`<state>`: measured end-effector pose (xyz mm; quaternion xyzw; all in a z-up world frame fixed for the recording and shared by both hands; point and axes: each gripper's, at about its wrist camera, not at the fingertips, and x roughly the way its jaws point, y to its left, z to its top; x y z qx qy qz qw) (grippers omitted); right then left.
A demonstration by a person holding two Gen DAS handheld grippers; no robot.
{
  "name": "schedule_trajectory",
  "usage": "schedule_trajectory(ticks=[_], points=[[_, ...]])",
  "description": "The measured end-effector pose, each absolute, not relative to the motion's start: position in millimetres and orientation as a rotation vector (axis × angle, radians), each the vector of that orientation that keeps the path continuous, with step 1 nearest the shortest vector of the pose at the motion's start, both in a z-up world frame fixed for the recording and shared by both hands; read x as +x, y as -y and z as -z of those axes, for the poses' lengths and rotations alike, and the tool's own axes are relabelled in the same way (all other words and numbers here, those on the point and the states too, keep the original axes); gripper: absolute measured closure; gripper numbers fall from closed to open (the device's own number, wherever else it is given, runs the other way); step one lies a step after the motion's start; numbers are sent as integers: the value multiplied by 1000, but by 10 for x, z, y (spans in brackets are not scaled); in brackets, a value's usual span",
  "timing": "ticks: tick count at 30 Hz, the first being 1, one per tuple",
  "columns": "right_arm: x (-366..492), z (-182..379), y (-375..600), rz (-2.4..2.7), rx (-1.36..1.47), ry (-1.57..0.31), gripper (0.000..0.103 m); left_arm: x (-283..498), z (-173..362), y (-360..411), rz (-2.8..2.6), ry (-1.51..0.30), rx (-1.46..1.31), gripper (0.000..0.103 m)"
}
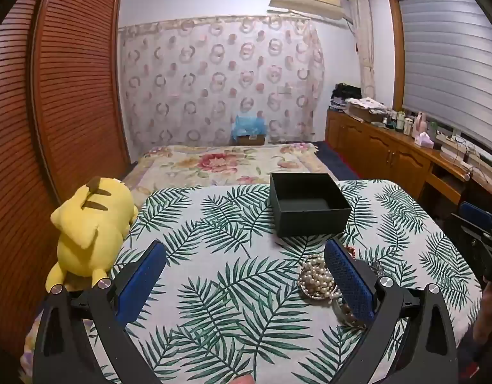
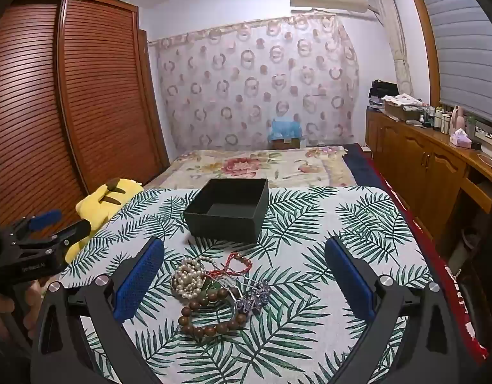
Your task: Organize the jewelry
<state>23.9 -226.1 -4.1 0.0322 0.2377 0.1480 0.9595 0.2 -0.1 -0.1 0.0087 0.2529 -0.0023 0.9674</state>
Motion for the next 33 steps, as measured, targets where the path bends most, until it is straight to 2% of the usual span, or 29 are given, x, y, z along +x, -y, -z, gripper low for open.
schedule_trajectory(ticks=[33], points=[[236,23,2254,-302,67,-476,2,-32,-153,40,8,-495,4,7]])
